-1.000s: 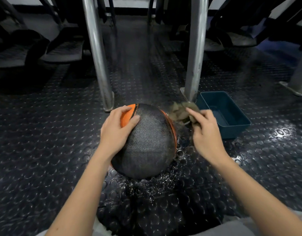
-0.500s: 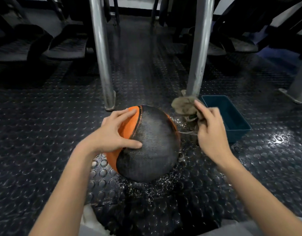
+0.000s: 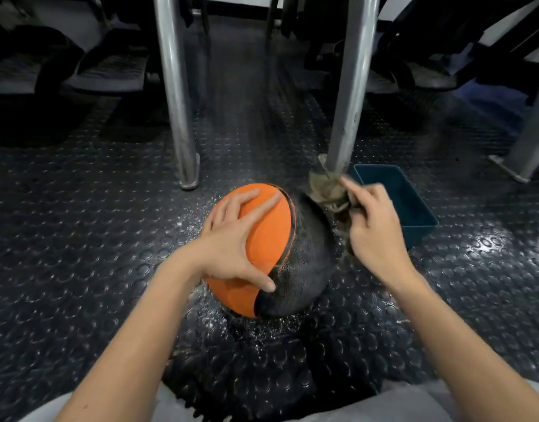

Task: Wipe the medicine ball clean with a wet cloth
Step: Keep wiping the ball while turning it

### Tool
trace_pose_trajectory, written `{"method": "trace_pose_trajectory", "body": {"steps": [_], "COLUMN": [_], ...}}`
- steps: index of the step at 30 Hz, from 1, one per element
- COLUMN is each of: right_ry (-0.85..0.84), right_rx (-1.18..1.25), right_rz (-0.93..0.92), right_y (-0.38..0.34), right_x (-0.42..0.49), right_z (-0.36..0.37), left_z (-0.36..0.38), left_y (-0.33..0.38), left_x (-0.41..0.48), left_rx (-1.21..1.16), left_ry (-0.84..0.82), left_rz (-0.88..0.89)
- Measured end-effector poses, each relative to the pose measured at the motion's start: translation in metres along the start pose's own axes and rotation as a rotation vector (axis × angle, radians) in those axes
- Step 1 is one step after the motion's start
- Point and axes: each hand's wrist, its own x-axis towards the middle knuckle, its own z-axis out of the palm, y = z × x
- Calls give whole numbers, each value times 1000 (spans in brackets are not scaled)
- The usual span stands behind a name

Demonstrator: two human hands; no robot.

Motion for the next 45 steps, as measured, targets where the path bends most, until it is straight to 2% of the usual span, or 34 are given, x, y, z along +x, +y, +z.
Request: {"method": "trace_pose_trajectory", "body": {"steps": [2,4,5,6,9,11,13,15,17,18,19,21,23,24,26,28,29,31,33,35,36,38,40,41,43,45], "right_ry": [-4,-59,-90,-118,-209,-170,-35,60,28,-30,-97,-173,-124,-54,42,-5,-36,-70,-112,-89,-34,29,1,-29,-65,-115], "right_rx": [68,-40,-99,-138,-205,-165,-6,122,37,-66,-158,-307,-236,-151,1,-51,-127,-295,-453,-339,-233,-86,-134,-168,-204,-247], "right_rz": [-185,-331,-338,-287,79,164,31,-227,-424,-423,-343,-17,217,206,-58,-343,-384,-293,-43,111,83,-134,-360,-379,-235,19], "right_y": [-19,-19,-10,1,23,22,-4,-25,-19,-6,8,27,26,17,-9,-18,-13,8,25,28,20,-7,-16,-12,10,29], "right_x": [-11,-30,-36,-35,-19,-11,-7,-11,-25,-31,-32,-23,-13,-10,-15,-30,-39,-35,-24,-18,-14,-18,-29,-34,-29,-20], "right_z": [1,13,19,23,21,14,7,-1,7,16,21,20,11,6,3,12,20,27,20,10,7,7,17,22,29,27], "left_z": [-1,-2,-2,-1,5,8,8,8,8,7,7,7,8,7,6,7,7,6,5,5,4,5,7,9,12,18], "left_y": [-5,-7,-7,-7,-2,0,0,0,-1,-1,-1,-1,1,0,-1,0,0,0,-1,-2,-2,-1,1,2,5,9], "left_x": [-2,-2,-2,-1,0,2,3,3,3,2,2,1,0,1,2,3,2,2,0,-1,0,0,1,1,1,-1], "left_rx": [-9,-51,-67,-77,-98,-116,-127,-134,-145,-148,-148,-143,-142,-141,-144,-145,-150,-147,-150,-163,-167,-154,-130,-121,-94,-30], "left_ry": [-5,35,49,61,120,161,184,191,196,188,181,178,176,178,180,175,177,169,168,163,167,171,181,188,203,231], "left_rz": [-12,-28,-36,-38,-47,-49,-73,-88,-84,-82,-79,-73,-72,-67,-75,-84,-84,-82,-85,-72,-68,-75,-78,-80,-88,-117]}}
